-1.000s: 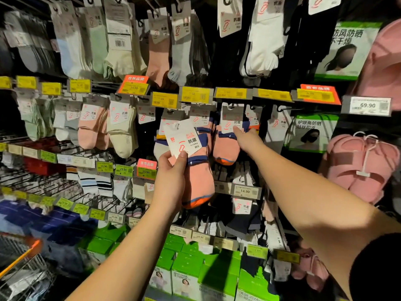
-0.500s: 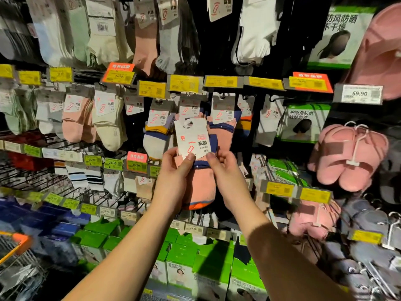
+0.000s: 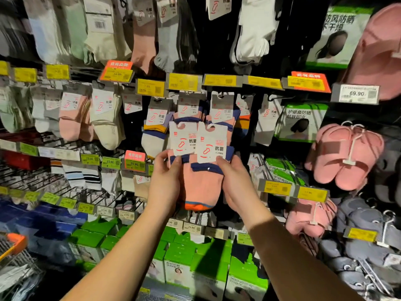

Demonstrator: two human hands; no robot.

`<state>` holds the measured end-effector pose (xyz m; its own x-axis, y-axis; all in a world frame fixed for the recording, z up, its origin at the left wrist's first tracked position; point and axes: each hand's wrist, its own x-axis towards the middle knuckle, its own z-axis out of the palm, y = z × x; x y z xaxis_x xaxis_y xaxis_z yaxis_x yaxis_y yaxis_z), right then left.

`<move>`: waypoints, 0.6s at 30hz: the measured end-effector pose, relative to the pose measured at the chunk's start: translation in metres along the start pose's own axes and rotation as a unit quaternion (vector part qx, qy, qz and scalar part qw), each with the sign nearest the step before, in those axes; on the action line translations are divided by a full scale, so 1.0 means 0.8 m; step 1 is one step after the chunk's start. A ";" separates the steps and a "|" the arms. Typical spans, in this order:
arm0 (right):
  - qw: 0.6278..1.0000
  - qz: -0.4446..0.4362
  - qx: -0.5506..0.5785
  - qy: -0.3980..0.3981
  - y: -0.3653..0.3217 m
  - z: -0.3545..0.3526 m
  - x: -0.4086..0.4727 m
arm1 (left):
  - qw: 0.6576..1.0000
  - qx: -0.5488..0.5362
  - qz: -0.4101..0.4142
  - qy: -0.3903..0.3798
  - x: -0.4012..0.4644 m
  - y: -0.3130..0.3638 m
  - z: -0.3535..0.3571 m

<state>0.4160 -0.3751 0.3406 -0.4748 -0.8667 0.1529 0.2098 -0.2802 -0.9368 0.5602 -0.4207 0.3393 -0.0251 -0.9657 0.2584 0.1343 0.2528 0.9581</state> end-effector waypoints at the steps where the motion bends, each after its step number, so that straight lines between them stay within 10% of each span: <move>1: 1.000 0.001 0.014 0.004 -0.005 -0.001 0.005 | 1.000 -0.016 0.002 0.008 0.002 0.000 -0.002; 18: 0.980 -0.021 -0.178 0.085 -0.090 0.004 0.147 | 0.990 -0.132 -0.038 -0.025 -0.001 0.032 -0.010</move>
<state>0.3478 -0.4578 0.4265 -0.6181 -0.7679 0.1680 -0.1107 -0.1266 -0.9858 0.5715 -0.4143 0.3625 -0.0939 -0.9754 0.1993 0.3849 0.1490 0.9108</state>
